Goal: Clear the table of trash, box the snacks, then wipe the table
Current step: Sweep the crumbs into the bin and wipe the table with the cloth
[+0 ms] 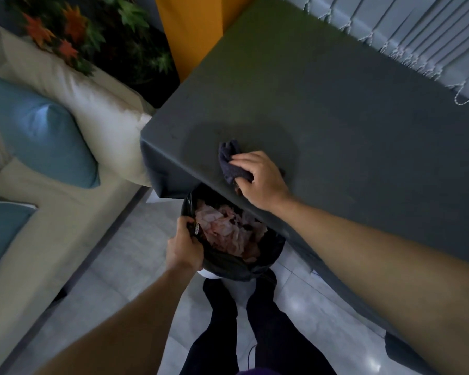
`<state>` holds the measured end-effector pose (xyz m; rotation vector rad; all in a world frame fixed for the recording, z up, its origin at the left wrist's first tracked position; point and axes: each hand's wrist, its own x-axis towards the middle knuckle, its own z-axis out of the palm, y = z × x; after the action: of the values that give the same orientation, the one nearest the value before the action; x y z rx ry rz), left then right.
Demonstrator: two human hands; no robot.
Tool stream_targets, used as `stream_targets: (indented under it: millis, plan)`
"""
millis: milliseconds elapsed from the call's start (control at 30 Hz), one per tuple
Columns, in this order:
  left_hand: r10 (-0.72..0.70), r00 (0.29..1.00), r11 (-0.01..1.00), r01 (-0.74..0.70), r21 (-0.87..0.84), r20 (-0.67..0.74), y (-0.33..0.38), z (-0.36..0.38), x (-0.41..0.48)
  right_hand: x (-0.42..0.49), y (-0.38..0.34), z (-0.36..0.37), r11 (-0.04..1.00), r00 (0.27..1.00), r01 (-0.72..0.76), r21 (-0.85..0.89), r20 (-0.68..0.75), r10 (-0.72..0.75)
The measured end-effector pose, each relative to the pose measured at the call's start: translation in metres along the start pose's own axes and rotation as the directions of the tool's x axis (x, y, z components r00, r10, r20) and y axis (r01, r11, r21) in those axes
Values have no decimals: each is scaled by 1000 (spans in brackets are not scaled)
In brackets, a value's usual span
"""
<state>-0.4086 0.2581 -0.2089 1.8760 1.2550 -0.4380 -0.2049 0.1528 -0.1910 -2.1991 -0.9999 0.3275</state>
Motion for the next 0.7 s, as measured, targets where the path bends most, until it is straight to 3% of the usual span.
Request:
stream_targets:
  millis: [333,500,700]
  plan:
    - [17,1000,999,-17,32,-4,-15,-11,-2,-46,-29,20,990,993,99,-102,76,-91]
    - [18,1000,999,-18,41,-8,-20,-15,-2,-68,-36,29,923,910,357,-142,278,-309]
    - [28,1000,998,-28,62,1,-24,-20,2,-60,-49,42,961,945,174,-215,310,-102]
